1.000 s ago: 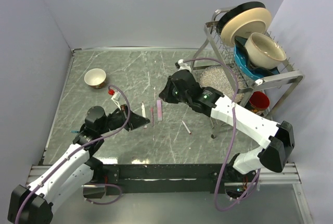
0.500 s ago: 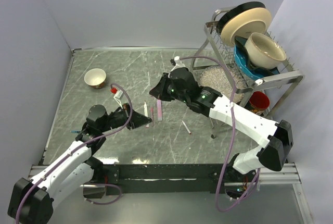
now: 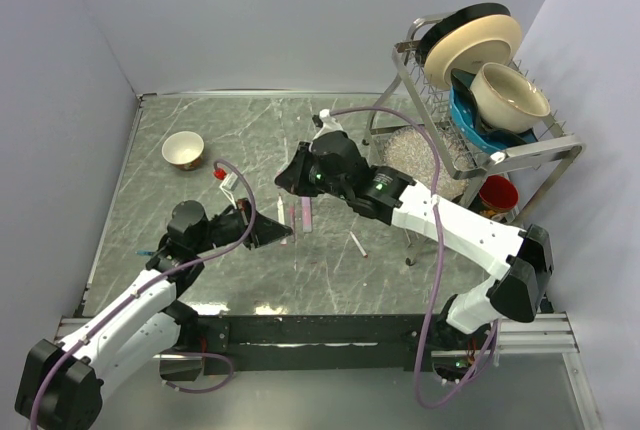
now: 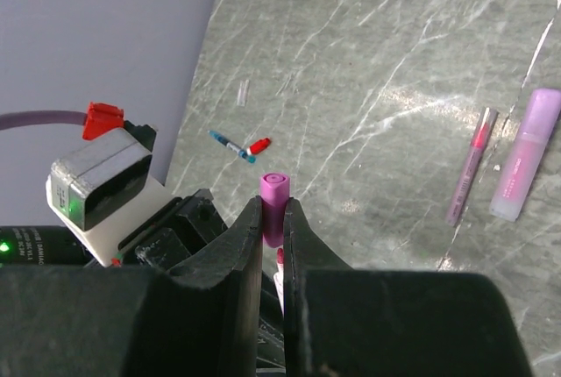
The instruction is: Insert the pens into the pen caps
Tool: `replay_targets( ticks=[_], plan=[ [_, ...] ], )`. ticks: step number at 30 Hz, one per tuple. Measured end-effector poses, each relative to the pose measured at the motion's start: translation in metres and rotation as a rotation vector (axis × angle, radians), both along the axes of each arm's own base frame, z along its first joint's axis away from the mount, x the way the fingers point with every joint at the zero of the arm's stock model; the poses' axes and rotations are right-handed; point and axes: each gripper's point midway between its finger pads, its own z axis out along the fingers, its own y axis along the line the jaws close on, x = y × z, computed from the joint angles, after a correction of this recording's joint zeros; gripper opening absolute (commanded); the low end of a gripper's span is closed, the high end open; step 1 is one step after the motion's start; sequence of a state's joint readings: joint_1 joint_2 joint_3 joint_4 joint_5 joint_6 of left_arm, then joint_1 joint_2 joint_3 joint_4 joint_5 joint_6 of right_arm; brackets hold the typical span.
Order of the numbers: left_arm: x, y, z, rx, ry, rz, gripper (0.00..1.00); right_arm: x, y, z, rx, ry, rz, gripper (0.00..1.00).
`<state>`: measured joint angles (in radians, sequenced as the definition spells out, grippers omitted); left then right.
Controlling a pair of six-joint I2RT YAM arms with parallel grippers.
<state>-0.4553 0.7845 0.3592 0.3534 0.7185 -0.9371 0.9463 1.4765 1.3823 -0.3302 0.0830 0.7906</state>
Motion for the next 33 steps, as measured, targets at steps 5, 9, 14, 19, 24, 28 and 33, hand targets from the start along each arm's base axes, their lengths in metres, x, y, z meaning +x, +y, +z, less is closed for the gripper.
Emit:
replay_targets(
  ticks=[5,9,14,19,24,28,33],
  plan=[
    [-0.001,0.001,0.002,-0.004,-0.009,0.001,0.01,-0.004,0.0,-0.004,-0.02,0.002,0.002,0.0],
    [-0.001,0.001,0.002,-0.001,-0.009,0.001,0.01,-0.006,0.0,-0.006,-0.034,-0.001,-0.001,0.0],
    [0.0,0.001,0.0,0.004,-0.002,0.008,0.01,-0.014,0.002,-0.009,-0.061,-0.012,0.005,0.0],
    [-0.001,0.001,-0.001,0.008,0.001,0.009,0.01,-0.023,0.001,-0.017,-0.115,-0.023,-0.006,0.0],
    [-0.005,0.001,-0.005,0.018,0.018,-0.002,0.01,-0.031,-0.002,-0.023,-0.178,-0.055,-0.054,0.0],
    [-0.008,0.001,-0.008,0.031,0.029,-0.009,0.01,-0.037,-0.001,-0.027,-0.241,-0.08,-0.092,0.06],
    [-0.011,0.002,-0.016,0.063,0.062,-0.02,0.01,-0.041,-0.002,-0.037,-0.3,-0.083,-0.152,0.16]
  ],
)
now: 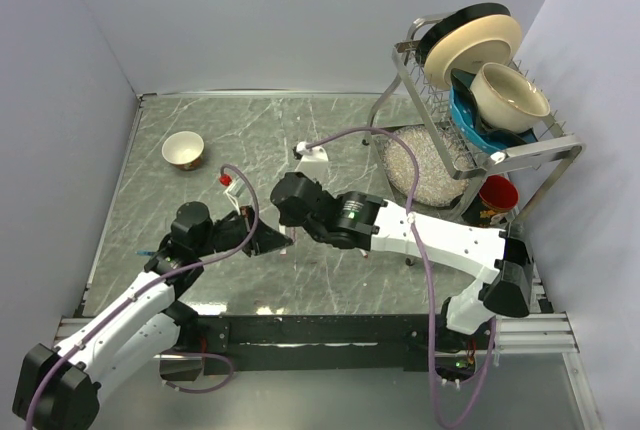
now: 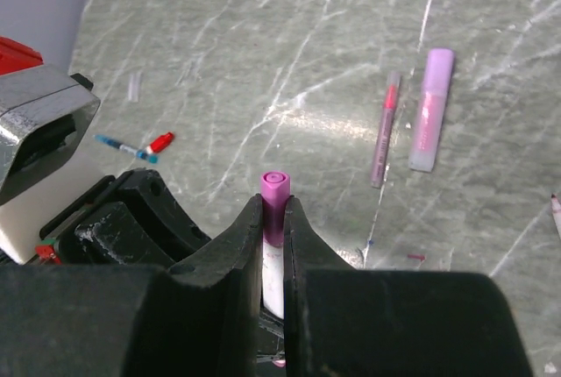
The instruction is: Insert the pens into the pen caps
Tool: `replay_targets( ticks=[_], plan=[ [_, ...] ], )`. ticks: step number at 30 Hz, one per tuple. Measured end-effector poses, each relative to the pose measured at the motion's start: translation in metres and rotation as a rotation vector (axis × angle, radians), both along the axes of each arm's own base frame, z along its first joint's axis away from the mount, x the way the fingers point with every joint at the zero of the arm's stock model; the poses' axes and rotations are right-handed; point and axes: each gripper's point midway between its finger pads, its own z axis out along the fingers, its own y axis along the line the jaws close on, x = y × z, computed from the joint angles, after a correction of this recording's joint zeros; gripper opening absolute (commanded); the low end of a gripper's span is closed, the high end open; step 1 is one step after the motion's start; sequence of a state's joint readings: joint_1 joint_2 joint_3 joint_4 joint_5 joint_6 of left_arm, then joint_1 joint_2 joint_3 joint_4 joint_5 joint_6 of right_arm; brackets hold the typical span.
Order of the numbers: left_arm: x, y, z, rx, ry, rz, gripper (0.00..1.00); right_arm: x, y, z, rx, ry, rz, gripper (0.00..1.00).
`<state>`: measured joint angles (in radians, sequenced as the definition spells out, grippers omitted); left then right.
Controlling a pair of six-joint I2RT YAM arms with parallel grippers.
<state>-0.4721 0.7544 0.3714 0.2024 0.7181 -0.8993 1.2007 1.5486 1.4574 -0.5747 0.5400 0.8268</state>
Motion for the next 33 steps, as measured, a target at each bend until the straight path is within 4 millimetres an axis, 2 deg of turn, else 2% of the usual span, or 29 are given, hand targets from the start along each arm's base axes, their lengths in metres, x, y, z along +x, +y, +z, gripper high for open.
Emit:
replay_targets(
  ticks=[5,6,9,17,22,29,33],
  plan=[
    [-0.003,0.0,-0.001,0.008,0.005,-0.012,0.01,-0.002,0.0,-0.001,0.025,0.013,-0.025,0.35],
    [-0.001,0.0,0.0,0.009,-0.003,-0.006,0.01,-0.007,0.002,-0.003,0.037,0.032,-0.005,0.4],
    [0.005,0.002,0.014,-0.001,-0.048,0.02,0.01,-0.026,0.006,-0.006,0.049,0.059,0.044,0.47],
    [-0.003,0.006,0.044,-0.037,-0.173,0.01,0.01,-0.034,0.002,0.025,0.135,0.047,0.072,0.62],
    [-0.012,0.008,0.054,-0.045,-0.24,-0.022,0.01,-0.034,-0.004,0.045,0.175,0.029,0.104,0.65],
    [-0.024,0.007,0.059,-0.044,-0.276,-0.089,0.01,-0.029,-0.01,0.097,0.304,-0.05,0.201,0.66],
    [-0.03,0.007,0.062,-0.049,-0.284,-0.118,0.01,-0.026,-0.012,0.111,0.328,-0.078,0.231,0.64]
  ],
)
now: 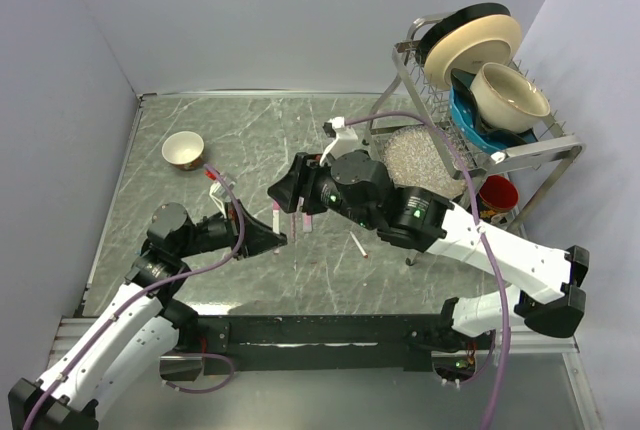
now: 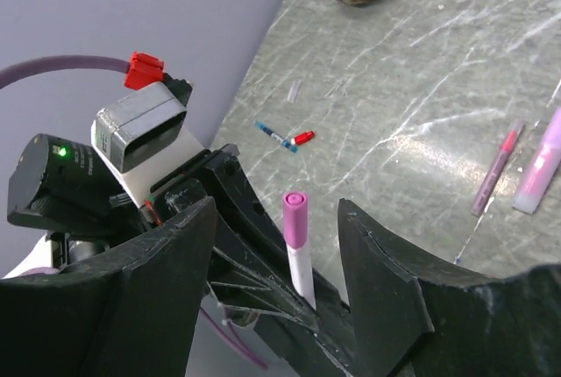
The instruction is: Insert the pens into the pen caps
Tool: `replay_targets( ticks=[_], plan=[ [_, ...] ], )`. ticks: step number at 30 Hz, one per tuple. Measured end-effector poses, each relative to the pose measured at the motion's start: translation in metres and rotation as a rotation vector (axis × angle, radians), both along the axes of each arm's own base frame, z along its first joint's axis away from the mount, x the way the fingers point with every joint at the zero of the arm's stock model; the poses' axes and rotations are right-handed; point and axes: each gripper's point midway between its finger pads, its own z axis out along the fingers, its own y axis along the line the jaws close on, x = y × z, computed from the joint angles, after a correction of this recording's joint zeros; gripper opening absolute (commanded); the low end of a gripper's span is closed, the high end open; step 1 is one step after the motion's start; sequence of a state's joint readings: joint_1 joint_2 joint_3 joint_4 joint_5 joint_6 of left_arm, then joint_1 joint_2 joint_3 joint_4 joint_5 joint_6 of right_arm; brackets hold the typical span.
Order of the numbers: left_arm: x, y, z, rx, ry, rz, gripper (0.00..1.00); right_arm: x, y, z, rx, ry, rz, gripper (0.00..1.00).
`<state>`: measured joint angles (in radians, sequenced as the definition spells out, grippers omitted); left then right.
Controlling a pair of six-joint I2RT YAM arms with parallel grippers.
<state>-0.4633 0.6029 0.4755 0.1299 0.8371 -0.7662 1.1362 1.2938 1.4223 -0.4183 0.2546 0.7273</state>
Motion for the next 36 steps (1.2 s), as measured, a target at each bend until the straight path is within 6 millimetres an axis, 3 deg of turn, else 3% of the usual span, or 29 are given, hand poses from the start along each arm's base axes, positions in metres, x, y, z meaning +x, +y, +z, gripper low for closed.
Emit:
replay_targets(
  ticks=[7,25,27,32,34,36],
  plan=[
    [-0.004,0.0,0.002,-0.002,-0.013,-0.022,0.01,0.0,0.008,0.006,-0.017,-0.016,0.044,0.58],
    [-0.007,-0.001,0.013,-0.024,-0.047,-0.04,0.01,-0.007,0.016,-0.015,-0.066,0.004,0.113,0.47],
    [-0.007,-0.001,0.014,-0.028,-0.051,-0.04,0.01,-0.008,0.016,-0.017,-0.07,0.006,0.115,0.43],
    [-0.007,-0.001,0.015,-0.03,-0.054,-0.041,0.01,-0.009,0.018,-0.019,-0.067,0.004,0.127,0.07],
    [-0.007,-0.001,0.015,-0.03,-0.049,-0.041,0.01,-0.01,0.019,-0.021,-0.063,-0.001,0.138,0.0],
    [-0.007,-0.001,0.015,-0.03,-0.044,-0.038,0.01,-0.012,0.019,-0.022,-0.048,-0.005,0.154,0.0]
  ],
)
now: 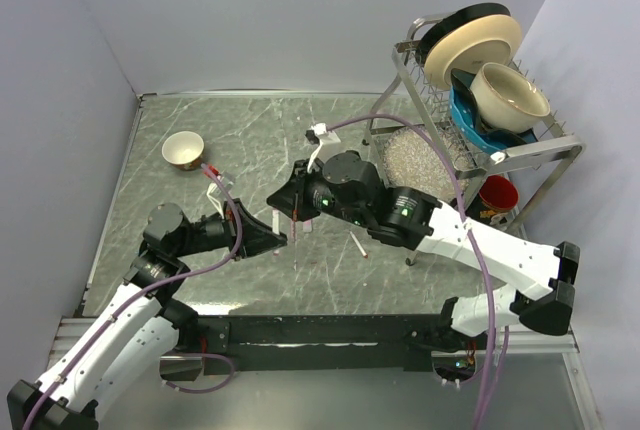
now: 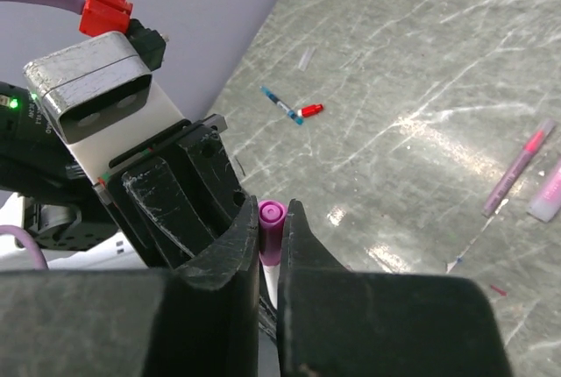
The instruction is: Insert the pens into the pen caps
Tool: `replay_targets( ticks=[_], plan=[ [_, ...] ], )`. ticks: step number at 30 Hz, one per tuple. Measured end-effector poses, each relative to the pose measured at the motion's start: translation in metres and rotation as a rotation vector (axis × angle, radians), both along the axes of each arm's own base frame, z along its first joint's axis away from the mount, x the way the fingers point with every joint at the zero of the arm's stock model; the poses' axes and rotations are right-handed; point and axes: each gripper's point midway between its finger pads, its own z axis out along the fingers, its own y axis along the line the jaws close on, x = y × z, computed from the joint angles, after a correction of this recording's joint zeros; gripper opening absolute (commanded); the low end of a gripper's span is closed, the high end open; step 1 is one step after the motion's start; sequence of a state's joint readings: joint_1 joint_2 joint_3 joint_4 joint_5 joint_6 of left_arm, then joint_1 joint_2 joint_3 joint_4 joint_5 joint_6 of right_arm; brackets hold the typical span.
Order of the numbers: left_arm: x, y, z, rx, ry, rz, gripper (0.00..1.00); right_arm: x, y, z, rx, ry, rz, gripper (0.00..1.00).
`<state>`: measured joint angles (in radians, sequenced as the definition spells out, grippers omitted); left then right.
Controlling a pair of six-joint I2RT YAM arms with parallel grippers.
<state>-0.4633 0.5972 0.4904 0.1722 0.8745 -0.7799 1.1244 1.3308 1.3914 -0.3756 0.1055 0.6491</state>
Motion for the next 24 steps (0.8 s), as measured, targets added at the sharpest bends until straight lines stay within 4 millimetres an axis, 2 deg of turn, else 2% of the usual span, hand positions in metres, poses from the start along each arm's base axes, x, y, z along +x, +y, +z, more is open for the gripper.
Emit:
replay_targets(
  ticks=[17,24],
  plan=[
    [0.003,-0.011,-0.016,0.062,0.056,-0.066,0.01,-0.005,-0.018,-0.02,0.106,-0.048,-0.018,0.0],
    [0.006,-0.015,-0.012,0.101,0.022,-0.107,0.01,-0.007,-0.027,-0.015,0.154,-0.077,-0.026,0.0]
  ],
)
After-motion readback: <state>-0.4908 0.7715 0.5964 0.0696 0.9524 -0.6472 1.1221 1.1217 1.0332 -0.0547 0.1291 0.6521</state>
